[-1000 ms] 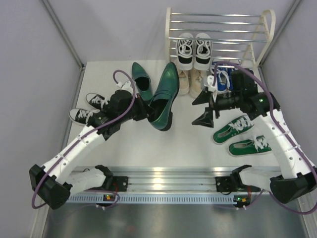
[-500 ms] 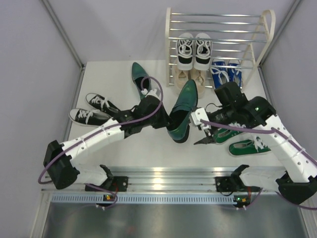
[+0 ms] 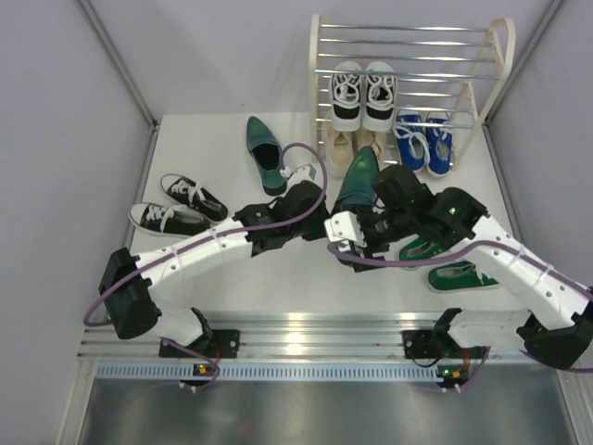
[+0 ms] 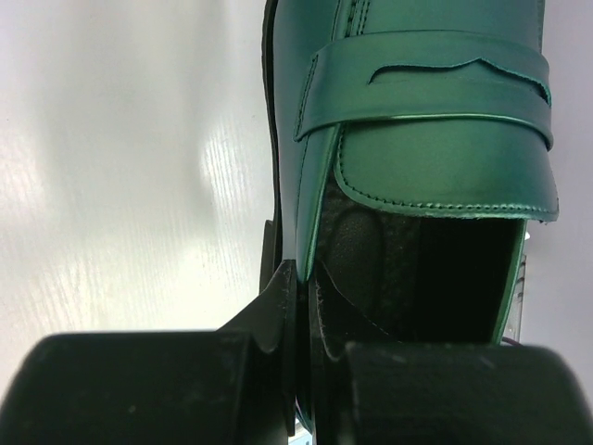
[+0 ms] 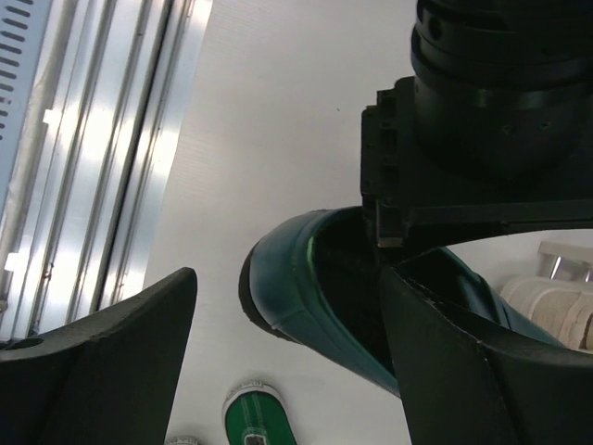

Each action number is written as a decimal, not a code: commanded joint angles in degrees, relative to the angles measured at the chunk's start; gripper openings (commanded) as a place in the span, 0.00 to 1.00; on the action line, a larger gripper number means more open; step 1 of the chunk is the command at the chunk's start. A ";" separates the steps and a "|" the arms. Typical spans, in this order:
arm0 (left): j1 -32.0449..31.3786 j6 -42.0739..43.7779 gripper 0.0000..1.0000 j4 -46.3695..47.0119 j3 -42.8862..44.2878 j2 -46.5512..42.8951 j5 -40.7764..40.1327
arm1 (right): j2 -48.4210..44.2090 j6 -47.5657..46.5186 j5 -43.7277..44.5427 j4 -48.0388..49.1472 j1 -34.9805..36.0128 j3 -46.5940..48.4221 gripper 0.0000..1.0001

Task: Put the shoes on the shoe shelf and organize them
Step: Pick up the shoe at the center of the board, then place the shoe at the shoe shelf.

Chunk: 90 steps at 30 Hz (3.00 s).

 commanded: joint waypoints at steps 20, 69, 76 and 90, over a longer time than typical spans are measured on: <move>-0.70 -2.34 0.00 5.63 2.68 -3.38 -3.06 | 3.71 -0.28 3.09 5.02 2.49 -3.90 0.63; 0.18 7.50 0.75 14.60 -21.66 -40.20 -14.39 | -0.70 -47.38 -4.47 -24.07 -30.62 2.41 0.00; 0.35 8.90 0.77 15.57 -21.75 -39.42 -14.48 | 5.37 -52.30 -3.41 -24.07 -36.44 8.75 0.00; 0.53 9.70 0.77 16.09 -21.93 -39.41 -14.66 | 19.78 -59.42 -6.67 -24.07 -42.86 21.05 0.00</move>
